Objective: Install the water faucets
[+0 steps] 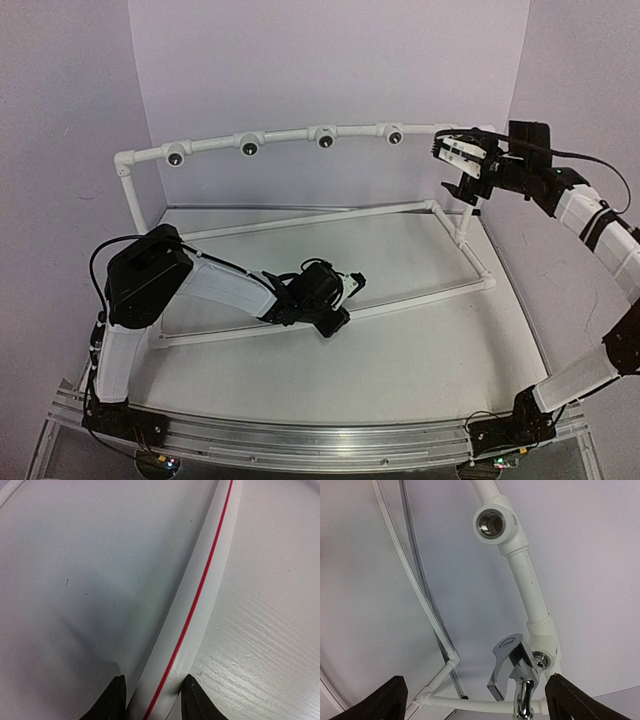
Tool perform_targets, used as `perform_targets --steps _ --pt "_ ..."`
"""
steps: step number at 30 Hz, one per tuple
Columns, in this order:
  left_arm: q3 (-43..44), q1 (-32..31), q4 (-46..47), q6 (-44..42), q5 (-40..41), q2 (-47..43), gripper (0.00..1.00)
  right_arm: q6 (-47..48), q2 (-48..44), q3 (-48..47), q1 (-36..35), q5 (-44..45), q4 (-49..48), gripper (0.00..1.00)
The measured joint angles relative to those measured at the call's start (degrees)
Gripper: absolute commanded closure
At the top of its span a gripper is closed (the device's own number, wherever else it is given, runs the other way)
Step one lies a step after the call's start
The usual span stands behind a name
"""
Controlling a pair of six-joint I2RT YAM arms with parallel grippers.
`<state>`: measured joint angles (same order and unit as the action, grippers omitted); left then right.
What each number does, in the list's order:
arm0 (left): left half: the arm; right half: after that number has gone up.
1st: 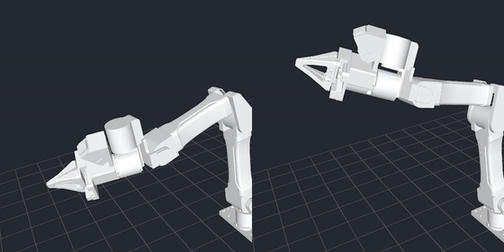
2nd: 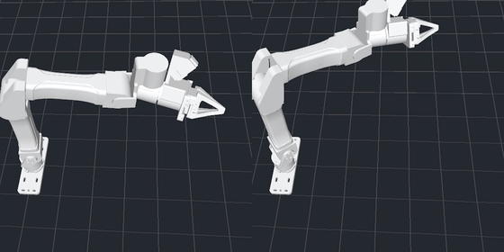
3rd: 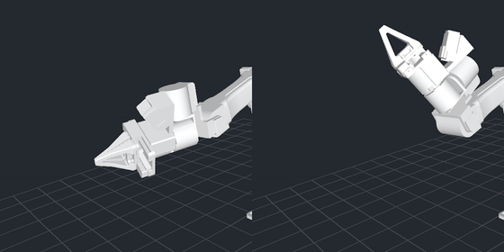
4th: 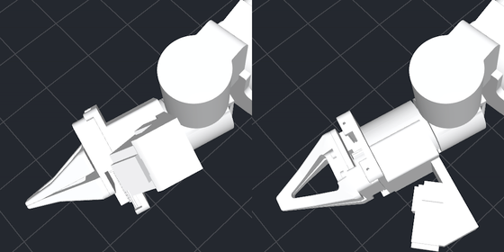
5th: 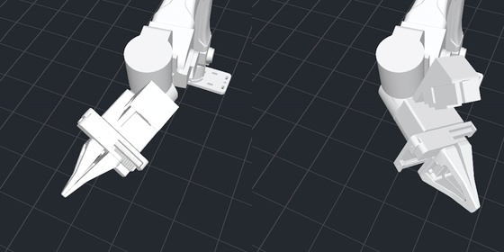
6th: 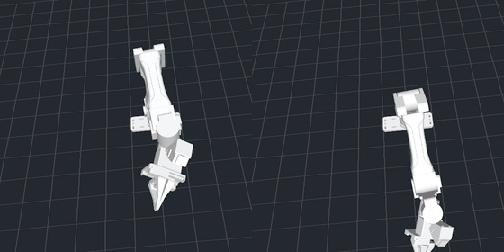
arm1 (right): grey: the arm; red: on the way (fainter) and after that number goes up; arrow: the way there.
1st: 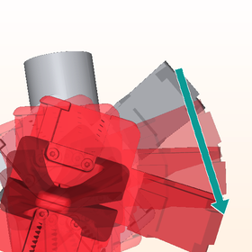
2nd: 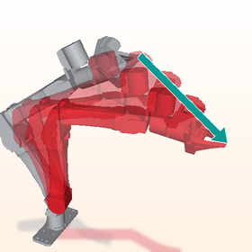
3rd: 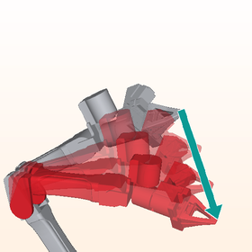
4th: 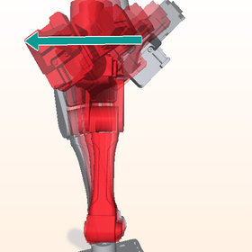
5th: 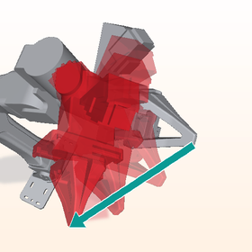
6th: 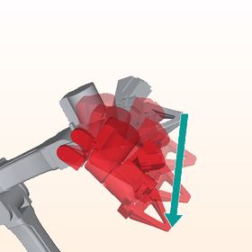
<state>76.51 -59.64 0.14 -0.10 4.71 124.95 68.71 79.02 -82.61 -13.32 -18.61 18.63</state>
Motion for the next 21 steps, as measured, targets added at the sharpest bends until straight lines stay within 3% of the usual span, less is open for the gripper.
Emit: perform_targets --steps 7,10,14,18,21 --pt "0.0 0.0 0.0 -0.02 0.0 -0.02 1.0 2.62 5.88 -0.39 -5.42 12.33 -6.21 0.03" --pt "0.0 0.0 0.0 -0.02 -0.02 0.0 1.0 2.97 8.07 -1.44 -6.56 17.38 -8.83 0.09" --pt "0.0 0.0 0.0 -0.02 -0.02 0.0 1.0 3.43 10.03 -2.01 -7.04 23.28 -12.2 0.27" --pt "0.0 0.0 0.0 -0.02 -0.02 -0.02 1.0 3.52 11.34 -2.27 -7.02 28.09 -14.4 0.37" --pt "0.0 0.0 0.0 -0.02 -0.02 -0.02 1.0 2.89 11.76 -2.82 -6.99 29.55 -15.02 0.56"
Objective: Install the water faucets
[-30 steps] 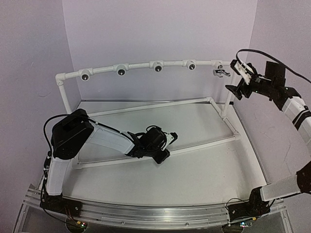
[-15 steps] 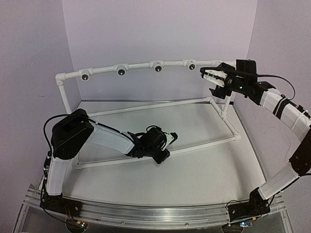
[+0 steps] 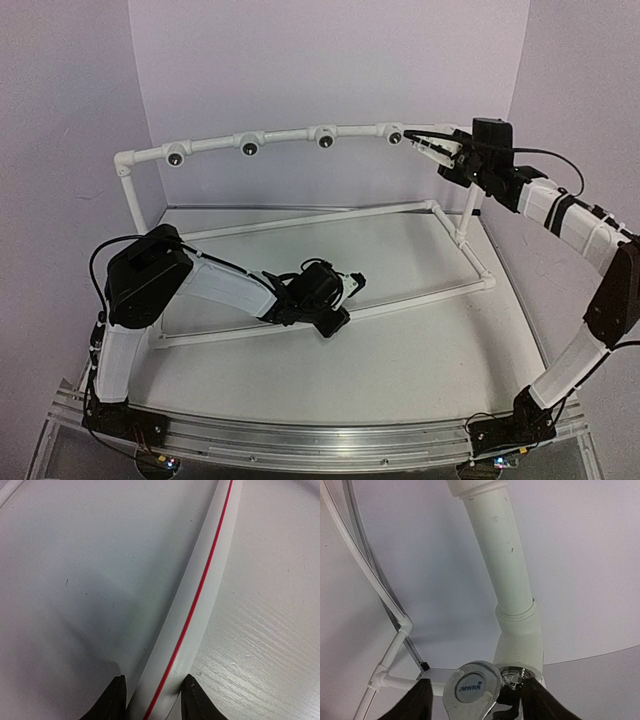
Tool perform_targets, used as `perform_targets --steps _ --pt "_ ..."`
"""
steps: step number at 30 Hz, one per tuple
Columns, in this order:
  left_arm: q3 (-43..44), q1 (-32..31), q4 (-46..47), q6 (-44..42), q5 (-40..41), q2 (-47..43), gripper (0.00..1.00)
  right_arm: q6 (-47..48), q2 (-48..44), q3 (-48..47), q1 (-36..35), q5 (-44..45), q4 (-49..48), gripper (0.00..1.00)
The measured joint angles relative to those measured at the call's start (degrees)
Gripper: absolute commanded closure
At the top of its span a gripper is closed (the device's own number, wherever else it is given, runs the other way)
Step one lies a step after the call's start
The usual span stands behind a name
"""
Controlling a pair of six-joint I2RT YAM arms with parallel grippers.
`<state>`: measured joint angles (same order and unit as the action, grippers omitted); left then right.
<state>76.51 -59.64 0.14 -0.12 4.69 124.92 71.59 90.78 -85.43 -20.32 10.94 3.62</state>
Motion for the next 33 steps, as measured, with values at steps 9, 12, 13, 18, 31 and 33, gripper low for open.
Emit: perform_targets --steps 9,12,13,18,31,33 --pt "0.0 0.0 0.0 0.0 -0.04 0.0 1.0 -12.04 0.66 -2.36 0.0 1.51 -2.05 0.91" --pt "0.0 0.0 0.0 0.0 -0.04 0.0 1.0 -19.69 0.5 -2.16 0.04 1.27 -2.67 0.93" --pt "0.0 0.0 0.0 0.0 -0.04 0.0 1.0 -20.65 0.48 -2.1 0.09 1.2 -2.73 0.93" --pt "0.0 0.0 0.0 0.0 -0.07 0.0 1.0 -37.09 -1.18 0.17 0.61 -0.09 -4.35 0.93" --pt "0.0 0.0 0.0 0.0 -0.07 0.0 1.0 -99.95 -2.89 5.33 9.53 -14.58 -12.28 1.0" --pt "0.0 0.0 0.0 0.02 -0.13 0.02 1.0 -110.81 -3.13 7.52 11.8 -19.69 -15.23 1.0"
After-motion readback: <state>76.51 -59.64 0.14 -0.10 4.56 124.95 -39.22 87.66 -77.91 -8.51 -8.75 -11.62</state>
